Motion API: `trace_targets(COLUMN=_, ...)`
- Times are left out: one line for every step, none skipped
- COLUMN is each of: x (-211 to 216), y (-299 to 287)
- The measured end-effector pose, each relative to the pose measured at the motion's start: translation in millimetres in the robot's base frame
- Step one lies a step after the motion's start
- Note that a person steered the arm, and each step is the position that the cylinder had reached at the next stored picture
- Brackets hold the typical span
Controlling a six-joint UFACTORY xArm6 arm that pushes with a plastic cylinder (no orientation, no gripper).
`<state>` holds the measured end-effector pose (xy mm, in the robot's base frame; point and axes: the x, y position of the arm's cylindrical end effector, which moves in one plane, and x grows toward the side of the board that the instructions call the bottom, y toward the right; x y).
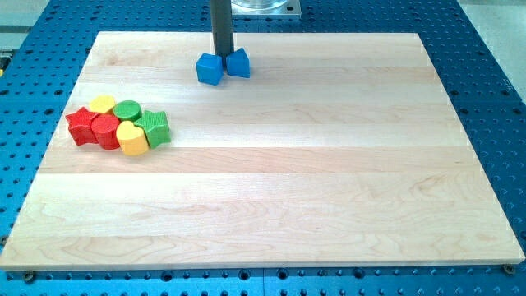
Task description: Move the blue blocks towards the center right side of the board
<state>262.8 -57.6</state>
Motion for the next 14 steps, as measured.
trace_targets(x=-37.4, y=-23.6)
trace_targets(x=-45.2, y=-91.1)
trace_targets(x=-18.7, y=-126.3)
trace_targets(x=37.1, y=-110.5)
trace_targets(x=66.5, y=-103.5)
trace_targets(x=90.4, y=-96.9)
trace_targets(x=78.2, y=-57.9)
trace_targets(x=68.0, y=-53.8)
trace_targets(x=58.5, y=-53.8)
trace_targets(x=52.9, y=-57.7)
trace_targets(x=30.7, y=-57.6)
trace_targets(x=25.6, y=-48.6)
trace_targets(x=25.6, y=-27.6)
trace_targets(x=23.7, y=7.1)
